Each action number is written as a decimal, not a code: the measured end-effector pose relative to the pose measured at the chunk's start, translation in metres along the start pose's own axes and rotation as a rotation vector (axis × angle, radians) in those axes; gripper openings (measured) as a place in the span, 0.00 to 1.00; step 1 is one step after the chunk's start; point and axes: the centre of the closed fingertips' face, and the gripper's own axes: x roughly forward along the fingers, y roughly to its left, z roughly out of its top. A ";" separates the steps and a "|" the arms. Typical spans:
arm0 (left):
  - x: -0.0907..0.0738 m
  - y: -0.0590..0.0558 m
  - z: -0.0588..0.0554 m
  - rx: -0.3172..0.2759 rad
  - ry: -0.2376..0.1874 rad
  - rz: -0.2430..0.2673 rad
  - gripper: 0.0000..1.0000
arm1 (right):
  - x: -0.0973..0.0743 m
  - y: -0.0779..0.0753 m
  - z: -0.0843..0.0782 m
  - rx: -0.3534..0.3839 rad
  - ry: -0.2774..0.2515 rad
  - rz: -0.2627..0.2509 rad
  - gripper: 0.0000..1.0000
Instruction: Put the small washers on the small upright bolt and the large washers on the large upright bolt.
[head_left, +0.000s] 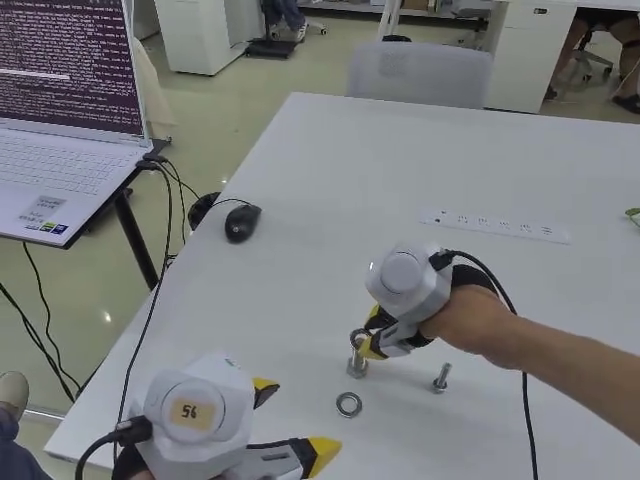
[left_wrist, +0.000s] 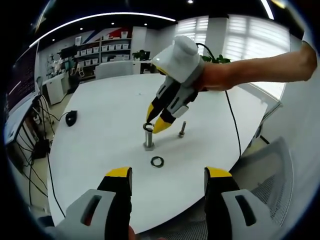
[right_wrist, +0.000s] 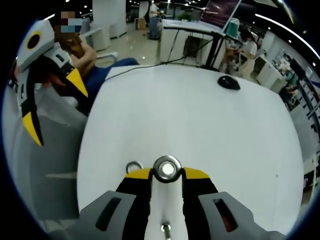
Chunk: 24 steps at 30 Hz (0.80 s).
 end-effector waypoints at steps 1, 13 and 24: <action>-0.001 0.001 0.000 -0.001 -0.001 0.001 0.58 | 0.001 -0.001 -0.001 0.000 0.004 0.001 0.23; -0.002 0.003 0.000 -0.006 -0.002 0.005 0.58 | 0.009 0.000 -0.004 0.011 0.029 0.020 0.23; -0.003 0.005 -0.001 -0.008 -0.002 0.005 0.58 | 0.022 0.000 -0.013 0.029 0.060 0.036 0.24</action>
